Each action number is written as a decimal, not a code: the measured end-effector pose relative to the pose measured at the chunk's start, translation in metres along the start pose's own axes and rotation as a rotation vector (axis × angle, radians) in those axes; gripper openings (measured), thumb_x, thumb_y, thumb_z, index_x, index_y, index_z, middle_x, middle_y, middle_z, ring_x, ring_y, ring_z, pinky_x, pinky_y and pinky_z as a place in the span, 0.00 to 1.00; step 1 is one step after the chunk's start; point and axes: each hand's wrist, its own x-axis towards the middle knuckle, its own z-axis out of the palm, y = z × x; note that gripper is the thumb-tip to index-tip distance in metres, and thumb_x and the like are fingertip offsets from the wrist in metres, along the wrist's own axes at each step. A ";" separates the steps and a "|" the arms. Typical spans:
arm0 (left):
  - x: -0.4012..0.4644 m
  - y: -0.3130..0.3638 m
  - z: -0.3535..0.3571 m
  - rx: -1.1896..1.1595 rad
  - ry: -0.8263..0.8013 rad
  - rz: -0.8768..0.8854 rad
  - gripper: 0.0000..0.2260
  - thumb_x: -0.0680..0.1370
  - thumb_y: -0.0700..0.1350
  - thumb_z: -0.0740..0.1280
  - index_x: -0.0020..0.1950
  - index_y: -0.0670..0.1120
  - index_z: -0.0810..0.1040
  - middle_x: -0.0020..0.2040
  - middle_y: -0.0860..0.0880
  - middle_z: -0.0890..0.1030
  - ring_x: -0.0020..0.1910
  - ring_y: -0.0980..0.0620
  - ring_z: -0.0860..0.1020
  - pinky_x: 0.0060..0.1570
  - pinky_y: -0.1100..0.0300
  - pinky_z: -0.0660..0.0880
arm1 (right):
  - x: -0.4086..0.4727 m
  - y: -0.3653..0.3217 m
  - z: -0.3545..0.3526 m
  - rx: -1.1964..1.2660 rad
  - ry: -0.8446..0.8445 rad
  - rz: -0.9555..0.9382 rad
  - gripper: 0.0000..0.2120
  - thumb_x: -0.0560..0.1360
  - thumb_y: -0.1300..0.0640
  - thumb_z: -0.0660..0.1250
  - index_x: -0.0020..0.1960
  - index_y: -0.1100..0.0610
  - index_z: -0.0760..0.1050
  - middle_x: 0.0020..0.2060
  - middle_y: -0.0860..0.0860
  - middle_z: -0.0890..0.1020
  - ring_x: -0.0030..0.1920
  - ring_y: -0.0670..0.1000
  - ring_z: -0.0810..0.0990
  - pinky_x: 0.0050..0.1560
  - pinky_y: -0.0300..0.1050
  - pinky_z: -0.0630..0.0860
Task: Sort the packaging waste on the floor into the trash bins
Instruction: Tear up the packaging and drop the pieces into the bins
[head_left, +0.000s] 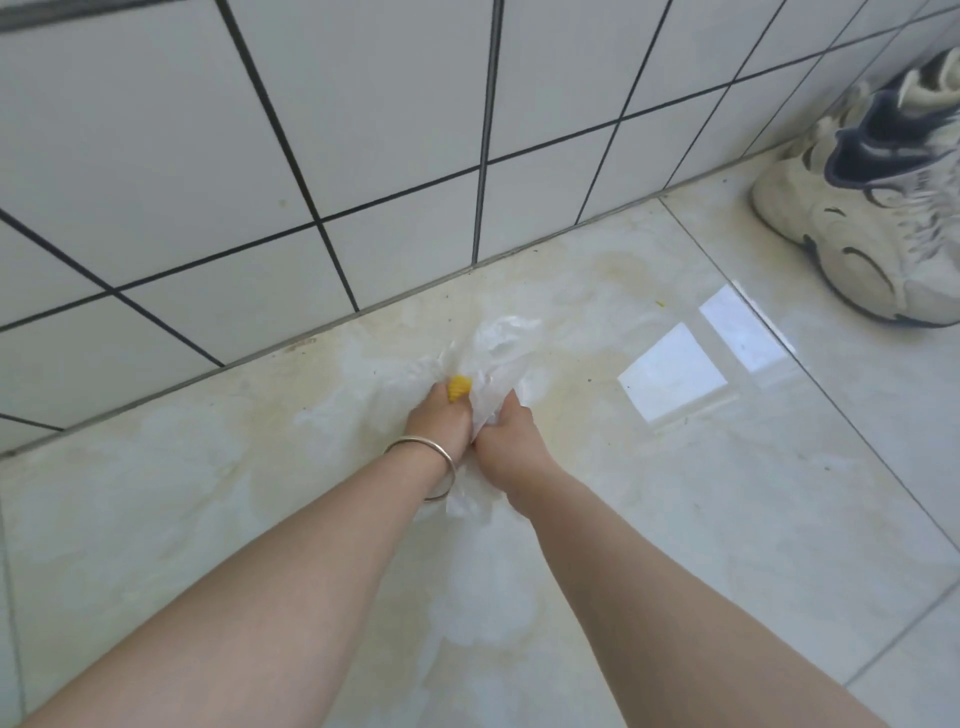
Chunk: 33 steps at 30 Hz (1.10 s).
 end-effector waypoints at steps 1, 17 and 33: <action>-0.003 0.002 -0.002 0.081 0.001 -0.024 0.18 0.83 0.45 0.50 0.69 0.40 0.67 0.67 0.37 0.72 0.64 0.41 0.72 0.59 0.55 0.68 | -0.002 -0.001 0.001 0.000 -0.016 -0.002 0.16 0.74 0.60 0.59 0.60 0.50 0.67 0.61 0.56 0.71 0.52 0.56 0.78 0.44 0.45 0.77; -0.078 -0.028 -0.029 -0.326 -0.002 -0.175 0.25 0.79 0.57 0.55 0.63 0.40 0.76 0.63 0.38 0.77 0.63 0.41 0.75 0.66 0.52 0.69 | -0.082 -0.010 0.026 -0.034 -0.161 -0.090 0.11 0.71 0.52 0.57 0.51 0.53 0.71 0.56 0.52 0.67 0.45 0.45 0.71 0.41 0.39 0.71; -0.207 -0.103 -0.140 -0.630 0.182 0.032 0.12 0.81 0.53 0.53 0.60 0.49 0.66 0.51 0.44 0.74 0.51 0.45 0.73 0.52 0.56 0.67 | -0.221 -0.063 0.141 -0.275 -0.122 -0.229 0.07 0.69 0.52 0.57 0.34 0.52 0.65 0.29 0.49 0.72 0.34 0.52 0.72 0.37 0.43 0.67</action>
